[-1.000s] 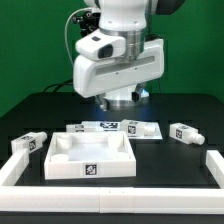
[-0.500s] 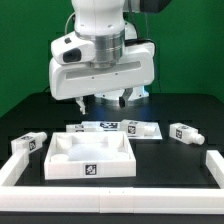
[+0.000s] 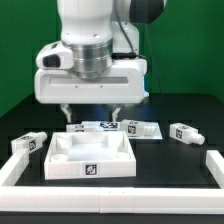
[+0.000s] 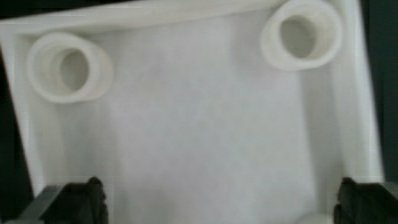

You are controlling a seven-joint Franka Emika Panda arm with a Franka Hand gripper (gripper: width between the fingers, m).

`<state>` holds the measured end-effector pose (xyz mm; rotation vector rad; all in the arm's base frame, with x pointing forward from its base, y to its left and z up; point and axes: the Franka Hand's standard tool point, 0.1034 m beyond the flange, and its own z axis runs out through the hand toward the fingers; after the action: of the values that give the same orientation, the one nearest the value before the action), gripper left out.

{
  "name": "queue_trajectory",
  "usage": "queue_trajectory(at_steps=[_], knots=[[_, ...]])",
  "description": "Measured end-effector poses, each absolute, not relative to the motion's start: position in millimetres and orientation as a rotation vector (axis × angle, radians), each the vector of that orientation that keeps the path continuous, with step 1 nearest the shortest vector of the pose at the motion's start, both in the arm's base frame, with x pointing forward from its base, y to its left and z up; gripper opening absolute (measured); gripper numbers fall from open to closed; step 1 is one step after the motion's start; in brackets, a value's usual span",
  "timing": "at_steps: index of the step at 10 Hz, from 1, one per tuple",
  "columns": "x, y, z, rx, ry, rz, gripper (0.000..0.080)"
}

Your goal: Assemble one leg

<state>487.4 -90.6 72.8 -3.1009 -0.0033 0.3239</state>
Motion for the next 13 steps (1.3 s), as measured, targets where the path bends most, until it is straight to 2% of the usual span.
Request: queue_trajectory(at_steps=[1, 5, 7, 9, 13], knots=[[486, -101, 65.6, -3.08, -0.146, 0.311, 0.0649], [486, -102, 63.6, -3.079, -0.172, 0.305, 0.0649], [502, -130, 57.1, -3.119, -0.279, 0.172, 0.0649], [509, -146, 59.1, -3.134, -0.328, 0.115, 0.0649], [510, -146, 57.0, -3.13, -0.362, 0.115, 0.0649]])
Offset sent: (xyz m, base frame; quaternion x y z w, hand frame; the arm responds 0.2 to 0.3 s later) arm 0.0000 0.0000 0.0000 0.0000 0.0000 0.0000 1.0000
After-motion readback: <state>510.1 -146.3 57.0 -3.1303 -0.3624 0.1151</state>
